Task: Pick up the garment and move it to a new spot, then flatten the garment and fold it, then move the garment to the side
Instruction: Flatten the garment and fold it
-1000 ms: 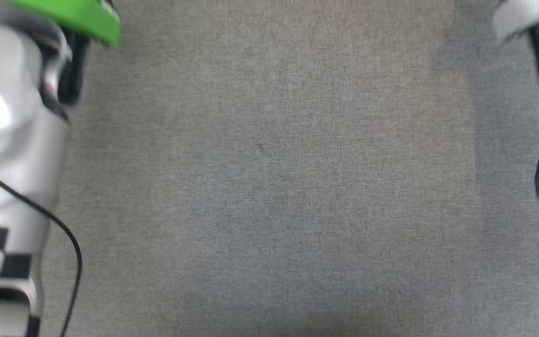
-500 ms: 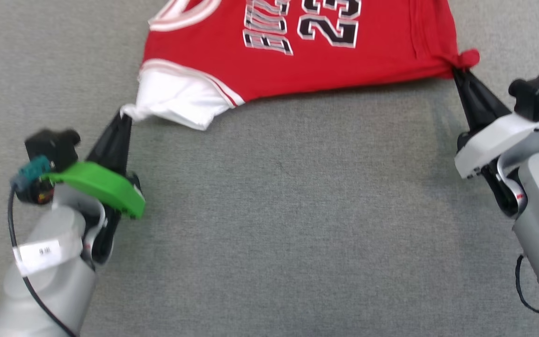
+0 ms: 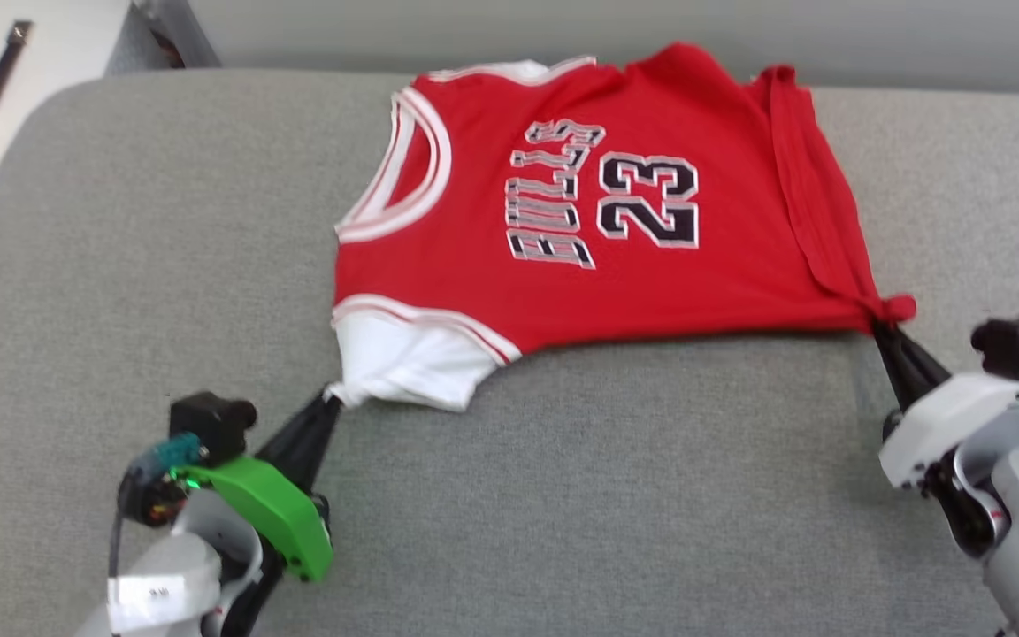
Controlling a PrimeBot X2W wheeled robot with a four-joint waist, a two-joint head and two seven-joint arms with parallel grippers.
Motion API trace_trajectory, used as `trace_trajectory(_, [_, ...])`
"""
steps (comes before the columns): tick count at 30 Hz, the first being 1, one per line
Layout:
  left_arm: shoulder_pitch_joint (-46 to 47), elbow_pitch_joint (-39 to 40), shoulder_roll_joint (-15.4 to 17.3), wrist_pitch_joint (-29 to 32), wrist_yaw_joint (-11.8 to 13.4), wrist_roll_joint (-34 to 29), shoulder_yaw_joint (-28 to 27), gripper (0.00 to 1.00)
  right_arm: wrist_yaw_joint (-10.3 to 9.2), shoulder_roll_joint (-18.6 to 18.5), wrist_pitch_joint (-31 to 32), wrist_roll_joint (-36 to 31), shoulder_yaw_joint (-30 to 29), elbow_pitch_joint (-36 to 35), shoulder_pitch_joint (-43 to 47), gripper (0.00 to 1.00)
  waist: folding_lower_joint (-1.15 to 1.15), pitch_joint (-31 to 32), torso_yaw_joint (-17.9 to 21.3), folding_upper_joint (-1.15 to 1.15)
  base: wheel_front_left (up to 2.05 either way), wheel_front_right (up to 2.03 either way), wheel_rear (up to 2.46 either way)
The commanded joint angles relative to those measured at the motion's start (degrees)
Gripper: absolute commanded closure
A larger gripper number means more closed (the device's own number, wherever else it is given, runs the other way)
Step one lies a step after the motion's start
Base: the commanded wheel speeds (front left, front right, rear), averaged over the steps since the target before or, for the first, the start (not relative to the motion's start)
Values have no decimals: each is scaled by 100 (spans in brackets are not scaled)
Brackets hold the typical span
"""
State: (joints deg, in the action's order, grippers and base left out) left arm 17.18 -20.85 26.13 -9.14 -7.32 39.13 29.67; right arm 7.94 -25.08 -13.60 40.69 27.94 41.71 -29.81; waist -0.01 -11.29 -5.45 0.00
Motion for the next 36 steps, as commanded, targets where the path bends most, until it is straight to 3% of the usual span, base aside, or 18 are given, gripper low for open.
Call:
trace_trajectory(1, [-167,106,66,53,-12,107,89,100,-45,-67,27,141,-16,-28,200,100,1,382,-56,0,0,0,0])
trace_trajectory(15, [-1328,1109,609,598,-10,705,616,100,-45,-343,95,926,-199,-1002,1814,100,1,1156,51,0,0,0,0])
trace_trajectory(26, [-2343,2222,1232,1158,130,1179,716,100,-45,-533,410,764,-658,-1999,3086,100,1,1287,125,0,0,0,0])
trace_trajectory(36, [-2095,2680,1358,936,308,1093,392,100,-45,-303,926,386,-1439,-2981,3557,100,1,1076,159,0,0,0,0])
